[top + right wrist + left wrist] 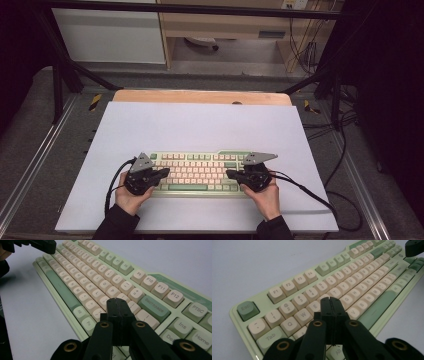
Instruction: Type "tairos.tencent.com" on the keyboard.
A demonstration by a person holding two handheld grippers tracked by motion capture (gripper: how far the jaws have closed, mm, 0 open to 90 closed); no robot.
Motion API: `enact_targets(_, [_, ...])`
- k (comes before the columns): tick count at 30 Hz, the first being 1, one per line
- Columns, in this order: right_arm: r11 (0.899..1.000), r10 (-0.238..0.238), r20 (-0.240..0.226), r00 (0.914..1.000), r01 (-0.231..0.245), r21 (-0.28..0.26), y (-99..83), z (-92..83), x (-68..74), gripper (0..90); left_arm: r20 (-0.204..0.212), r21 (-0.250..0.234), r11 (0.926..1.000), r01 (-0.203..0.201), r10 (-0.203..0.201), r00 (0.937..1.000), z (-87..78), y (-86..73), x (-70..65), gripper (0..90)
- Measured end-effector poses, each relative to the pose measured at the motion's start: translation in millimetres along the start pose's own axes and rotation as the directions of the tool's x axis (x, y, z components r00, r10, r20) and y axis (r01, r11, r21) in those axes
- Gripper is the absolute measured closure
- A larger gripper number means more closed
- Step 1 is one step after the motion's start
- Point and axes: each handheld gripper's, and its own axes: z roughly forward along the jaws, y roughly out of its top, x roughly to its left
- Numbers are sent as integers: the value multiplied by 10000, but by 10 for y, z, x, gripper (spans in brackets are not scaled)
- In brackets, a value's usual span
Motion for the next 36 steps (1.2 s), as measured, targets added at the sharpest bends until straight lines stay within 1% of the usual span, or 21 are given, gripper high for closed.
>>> enact_targets(4, [10000,21,-8,10000,-21,-14,0,-1,2,900,13,-2,10000,31,-31,10000,30,31,-12,900])
enact_targets(8, [10000,-59,-12,10000,59,4,-5,8,-3,900,27,24,10000,-4,4,10000,73,67,-34,900])
enact_targets(10, [10000,-5,-14,10000,5,49,-6,9,0,900,26,37,10000,12,-12,10000,106,96,-49,900])
enact_targets(12, [10000,-20,-3,10000,20,25,-4,11,-3,900,51,22,10000,-42,42,10000,146,130,-68,900])
enact_targets(15, [10000,-71,0,10000,71,20,-6,2,-1,900,87,99,9999,-55,54,9999,218,160,-98,900])
enact_targets(17, [10000,-33,8,10000,33,0,-4,-2,3,900,99,176,9998,-137,135,9999,263,174,-120,900])
enact_targets(19, [10000,-30,10,10000,30,-3,-2,-5,4,900,96,236,9994,-233,231,9997,297,187,-140,900])
enact_targets(22, [10000,-58,-9,10000,58,39,-7,4,3,900,83,269,9993,-246,244,9997,338,208,-155,900])
enact_targets(28, [10000,-26,-16,10000,26,52,-10,12,9,900,40,396,9987,-313,312,9995,420,224,-174,900])
enact_targets(36, [10000,-50,-14,10000,50,25,-9,10,7,900,-151,558,9980,-303,312,9994,498,198,-170,900])
